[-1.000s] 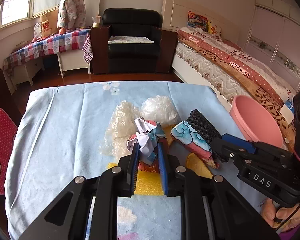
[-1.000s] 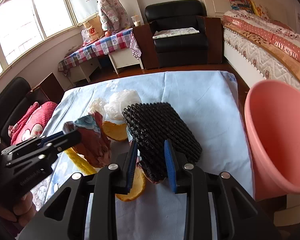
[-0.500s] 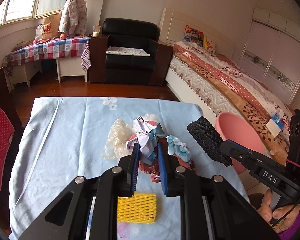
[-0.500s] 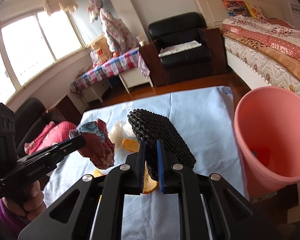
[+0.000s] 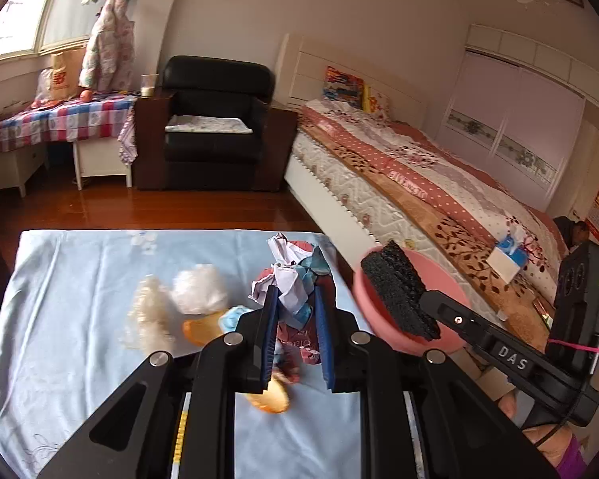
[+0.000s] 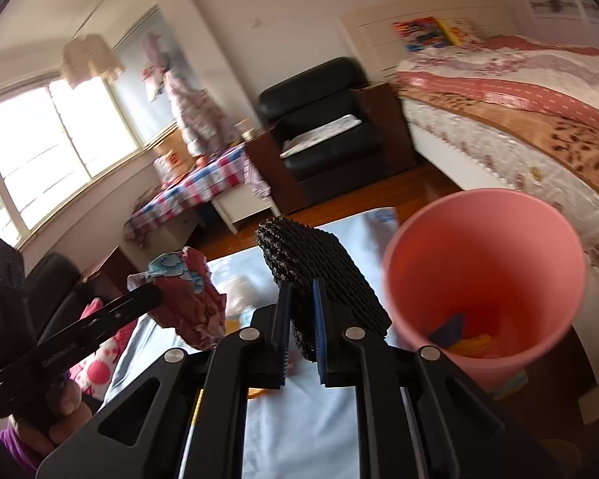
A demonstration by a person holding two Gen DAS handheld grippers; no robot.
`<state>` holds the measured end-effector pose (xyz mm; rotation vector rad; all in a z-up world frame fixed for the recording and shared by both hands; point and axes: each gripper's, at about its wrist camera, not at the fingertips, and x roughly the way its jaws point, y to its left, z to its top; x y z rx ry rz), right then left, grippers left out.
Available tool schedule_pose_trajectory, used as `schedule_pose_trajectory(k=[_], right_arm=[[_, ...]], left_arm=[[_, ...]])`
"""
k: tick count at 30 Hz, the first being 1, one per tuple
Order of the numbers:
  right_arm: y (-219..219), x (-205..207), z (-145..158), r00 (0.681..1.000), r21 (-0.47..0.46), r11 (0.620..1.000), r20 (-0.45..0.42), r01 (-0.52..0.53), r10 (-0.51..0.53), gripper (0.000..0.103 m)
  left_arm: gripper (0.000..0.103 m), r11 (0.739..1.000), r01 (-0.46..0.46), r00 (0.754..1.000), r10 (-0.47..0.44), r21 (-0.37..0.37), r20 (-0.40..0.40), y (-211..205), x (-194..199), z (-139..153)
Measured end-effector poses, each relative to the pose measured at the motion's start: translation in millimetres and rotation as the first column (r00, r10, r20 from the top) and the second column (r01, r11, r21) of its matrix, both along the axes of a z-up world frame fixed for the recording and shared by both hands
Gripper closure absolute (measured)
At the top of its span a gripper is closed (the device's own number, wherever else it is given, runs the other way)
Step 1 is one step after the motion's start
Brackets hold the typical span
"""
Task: Collect trash
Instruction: 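Lift both held items and carry them over the pink bucket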
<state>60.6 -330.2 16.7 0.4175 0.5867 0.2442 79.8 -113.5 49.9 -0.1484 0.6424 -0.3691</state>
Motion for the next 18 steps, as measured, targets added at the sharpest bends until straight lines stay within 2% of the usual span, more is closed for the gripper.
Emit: schedule_pose_trajectory(k=[9,18], right_arm=[[-58,-12,-13,0.993,0.048,0.992,-0.022,0.12,-0.119,0.092],[-91,-5,-29,0.985,0.082,0.982,-0.056,0.17,-0.165,0.092]], left_arm=[[0.086,0.993,0.113,0.994,-0.113,0.031,0.008,-74,9,-5],[0.086,0.991,0.13,0.991,-0.129,0.04,-0.025,-120,29,-24]])
